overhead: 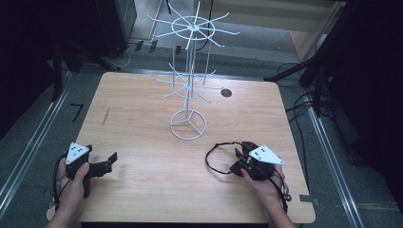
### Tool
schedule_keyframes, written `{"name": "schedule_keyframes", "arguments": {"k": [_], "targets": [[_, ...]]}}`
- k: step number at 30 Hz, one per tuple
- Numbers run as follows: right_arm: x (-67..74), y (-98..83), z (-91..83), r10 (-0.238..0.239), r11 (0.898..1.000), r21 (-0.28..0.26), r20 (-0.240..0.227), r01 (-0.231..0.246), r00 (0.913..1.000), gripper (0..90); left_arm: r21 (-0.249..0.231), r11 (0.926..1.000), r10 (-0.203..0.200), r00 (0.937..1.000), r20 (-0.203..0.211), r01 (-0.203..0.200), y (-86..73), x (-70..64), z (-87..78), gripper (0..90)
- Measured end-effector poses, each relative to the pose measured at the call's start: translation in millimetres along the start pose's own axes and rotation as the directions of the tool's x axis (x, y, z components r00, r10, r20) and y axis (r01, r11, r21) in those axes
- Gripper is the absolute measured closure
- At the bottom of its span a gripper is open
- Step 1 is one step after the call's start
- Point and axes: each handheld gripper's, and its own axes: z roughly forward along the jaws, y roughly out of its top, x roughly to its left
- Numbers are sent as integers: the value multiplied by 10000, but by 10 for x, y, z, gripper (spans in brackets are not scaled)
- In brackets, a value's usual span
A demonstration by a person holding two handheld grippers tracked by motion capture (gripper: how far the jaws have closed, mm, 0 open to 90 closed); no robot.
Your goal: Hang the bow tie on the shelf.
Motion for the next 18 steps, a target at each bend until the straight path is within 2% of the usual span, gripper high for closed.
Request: {"name": "schedule_keyframes", "arguments": {"k": [2,5,7,10,11,12,15,17,18], "targets": [[20,15,32,60,9999,134,-51,-59,10000,642,-9,10000,7,10000,-4,-7,-1,-1,-1,0],[27,2,118,218,9975,683,-216,-203,9995,642,-16,10000,35,10000,-11,-35,-5,-1,-4,0],[13,-41,191,389,9911,1281,-248,-355,9989,641,-21,10000,32,10000,-13,-32,-6,-1,-7,0],[-36,-110,244,849,9819,1726,-327,-780,9959,642,-8,10000,40,10000,-4,-40,-5,-1,-5,0],[-36,-110,244,849,9819,1726,-327,-780,9959,642,-8,10000,40,10000,-4,-40,-5,-1,-5,0],[-57,-147,268,1026,9764,1944,-333,-943,9942,641,-3,10000,33,10000,-3,-33,-5,-1,-4,0],[-64,-196,304,1136,9671,2330,-369,-1020,9928,638,31,10000,23,10000,-1,-23,-3,1,-5,0],[-57,-205,314,1229,9652,2371,-400,-1101,9916,625,37,10000,17,10000,4,-17,-3,1,-4,0],[-56,-196,313,1210,9677,2280,-459,-1075,9916,573,23,10000,31,10000,7,-31,-4,0,-4,0]]}}
